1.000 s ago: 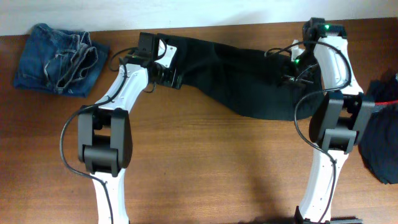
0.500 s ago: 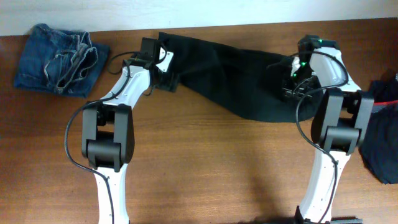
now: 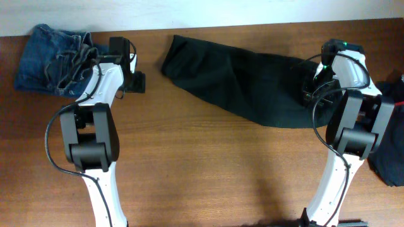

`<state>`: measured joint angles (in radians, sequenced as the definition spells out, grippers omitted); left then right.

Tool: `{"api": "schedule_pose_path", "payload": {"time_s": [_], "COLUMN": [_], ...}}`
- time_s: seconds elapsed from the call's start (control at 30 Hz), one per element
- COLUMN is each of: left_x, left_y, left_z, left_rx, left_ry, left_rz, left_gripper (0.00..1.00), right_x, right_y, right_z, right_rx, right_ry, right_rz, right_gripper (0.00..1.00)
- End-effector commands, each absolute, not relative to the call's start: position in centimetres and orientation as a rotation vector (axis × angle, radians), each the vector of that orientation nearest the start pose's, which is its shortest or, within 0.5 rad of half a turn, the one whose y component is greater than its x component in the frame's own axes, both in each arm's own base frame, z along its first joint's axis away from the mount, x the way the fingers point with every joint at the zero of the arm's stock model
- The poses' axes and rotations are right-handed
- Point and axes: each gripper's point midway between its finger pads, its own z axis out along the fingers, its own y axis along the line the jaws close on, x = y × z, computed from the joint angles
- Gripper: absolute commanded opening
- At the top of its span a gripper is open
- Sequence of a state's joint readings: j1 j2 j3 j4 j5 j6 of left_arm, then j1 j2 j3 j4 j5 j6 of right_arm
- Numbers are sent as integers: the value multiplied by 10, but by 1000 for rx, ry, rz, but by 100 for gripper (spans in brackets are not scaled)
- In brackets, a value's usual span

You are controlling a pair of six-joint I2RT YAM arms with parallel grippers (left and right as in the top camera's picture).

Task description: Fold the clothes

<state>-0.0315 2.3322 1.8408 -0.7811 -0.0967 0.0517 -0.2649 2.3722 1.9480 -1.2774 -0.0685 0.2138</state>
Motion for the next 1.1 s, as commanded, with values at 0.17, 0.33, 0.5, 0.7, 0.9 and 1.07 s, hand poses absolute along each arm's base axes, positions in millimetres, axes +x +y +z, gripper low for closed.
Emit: {"api": "schedule_pose_path", "payload": {"time_s": [0.17, 0.33, 0.5, 0.7, 0.9, 1.07], "left_x": [552, 572, 572, 561, 555, 565], "left_y": [-91, -127, -176, -223, -232, -192], "left_z": [142, 154, 138, 80, 39, -2], "left_rx": [270, 300, 414, 508, 527, 438], "left_ry": [2526, 2408, 2369, 2437, 2503, 2586], "left_rz": [-235, -341, -510, -562, -540, -361], "left_gripper": [17, 12, 11, 11, 11, 12], "right_x": [406, 400, 404, 412, 414, 407], "right_y": [-114, -98, -64, -15, -11, -19], "right_z": [-2, -13, -14, -15, -15, -14], "right_rx": [799, 795, 643, 440, 457, 455], "right_ry": [3173, 3200, 3247, 3273, 3264, 3287], "right_rz": [11, 118, 141, 93, 89, 8], "right_gripper": [5, 4, 4, 4, 4, 4]}}
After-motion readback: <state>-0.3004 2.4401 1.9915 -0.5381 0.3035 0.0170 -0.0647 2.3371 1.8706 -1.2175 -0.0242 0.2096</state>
